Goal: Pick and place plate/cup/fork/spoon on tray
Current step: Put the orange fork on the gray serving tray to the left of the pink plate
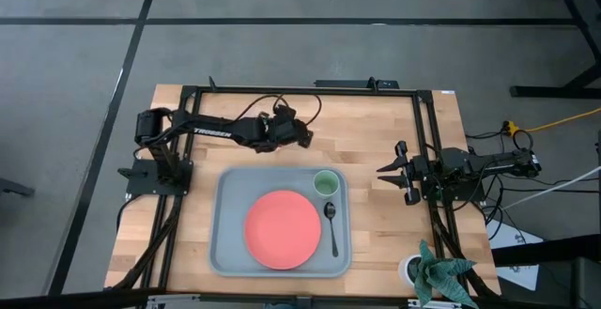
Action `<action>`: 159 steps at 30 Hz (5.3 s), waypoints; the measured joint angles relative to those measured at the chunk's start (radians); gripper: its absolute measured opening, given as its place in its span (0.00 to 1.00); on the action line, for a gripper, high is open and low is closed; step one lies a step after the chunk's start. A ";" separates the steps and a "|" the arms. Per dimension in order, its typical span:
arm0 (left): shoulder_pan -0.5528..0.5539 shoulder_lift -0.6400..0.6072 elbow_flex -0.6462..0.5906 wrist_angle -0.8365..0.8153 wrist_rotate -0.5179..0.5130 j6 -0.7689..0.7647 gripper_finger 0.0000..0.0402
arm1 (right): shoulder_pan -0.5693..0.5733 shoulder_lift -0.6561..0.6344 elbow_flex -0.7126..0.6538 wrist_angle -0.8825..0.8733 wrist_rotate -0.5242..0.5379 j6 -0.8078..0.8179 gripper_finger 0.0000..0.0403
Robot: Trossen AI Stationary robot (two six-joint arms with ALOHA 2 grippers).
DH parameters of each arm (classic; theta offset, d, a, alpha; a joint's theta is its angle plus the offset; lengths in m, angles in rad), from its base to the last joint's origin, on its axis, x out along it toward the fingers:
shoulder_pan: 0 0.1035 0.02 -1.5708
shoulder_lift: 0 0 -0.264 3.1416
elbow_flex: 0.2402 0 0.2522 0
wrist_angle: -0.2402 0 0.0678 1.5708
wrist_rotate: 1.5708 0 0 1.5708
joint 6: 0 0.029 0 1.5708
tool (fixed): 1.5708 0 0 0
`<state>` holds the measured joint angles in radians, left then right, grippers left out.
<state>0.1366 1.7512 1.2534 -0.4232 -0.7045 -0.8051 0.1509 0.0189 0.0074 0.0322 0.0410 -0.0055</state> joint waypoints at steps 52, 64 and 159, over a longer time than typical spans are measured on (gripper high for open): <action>0.240 -0.047 0.006 -0.023 0.574 -1.278 0.11 | 0.000 0.000 0.000 0.000 0.000 0.001 0.23; 0.241 -0.085 0.003 -0.456 0.557 -1.605 0.11 | 0.000 0.000 0.000 0.000 0.000 0.000 0.23; 0.335 0.142 0.060 -0.521 0.638 -1.287 0.26 | 0.000 0.000 0.000 0.000 0.000 0.000 0.23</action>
<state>0.4711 1.8927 1.3138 -0.9443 -0.0669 -2.0921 0.1511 0.0193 0.0078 0.0321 0.0410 -0.0053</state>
